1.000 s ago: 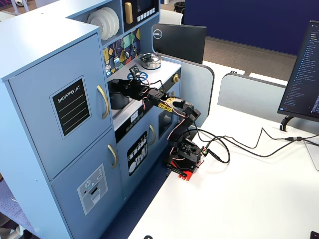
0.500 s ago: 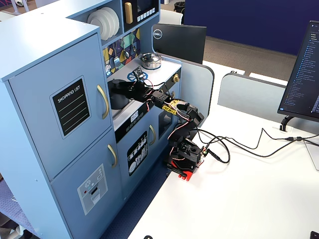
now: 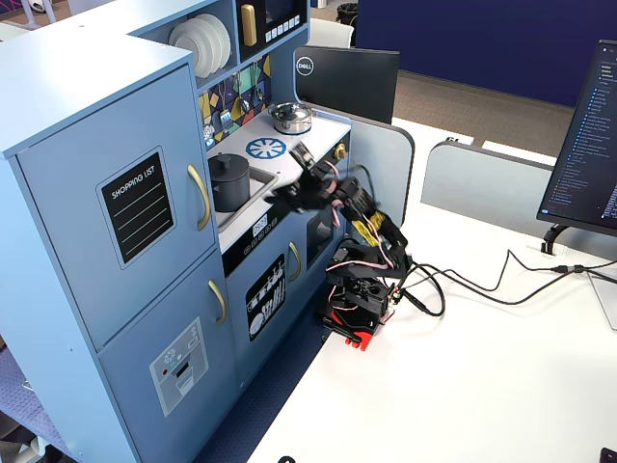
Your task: Pick up the lid from the counter and put it on the gray recipient
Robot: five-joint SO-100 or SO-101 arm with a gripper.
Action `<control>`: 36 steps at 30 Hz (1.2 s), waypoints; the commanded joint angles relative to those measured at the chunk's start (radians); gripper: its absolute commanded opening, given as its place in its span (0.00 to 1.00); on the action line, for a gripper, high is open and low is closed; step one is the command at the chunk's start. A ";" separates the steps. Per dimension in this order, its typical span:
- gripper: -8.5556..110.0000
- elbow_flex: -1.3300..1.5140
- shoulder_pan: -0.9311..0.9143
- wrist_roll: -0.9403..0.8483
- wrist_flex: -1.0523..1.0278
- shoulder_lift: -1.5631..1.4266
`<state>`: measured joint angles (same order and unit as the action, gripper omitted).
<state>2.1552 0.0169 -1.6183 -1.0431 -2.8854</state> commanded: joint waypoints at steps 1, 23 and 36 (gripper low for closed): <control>0.07 0.261 -0.017 0.048 0.026 -0.146; 0.09 0.845 -0.002 0.078 -0.488 -0.293; 0.11 0.845 -0.023 0.081 -0.488 -0.293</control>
<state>3.0020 0.0061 -1.5324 -1.3530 -3.1845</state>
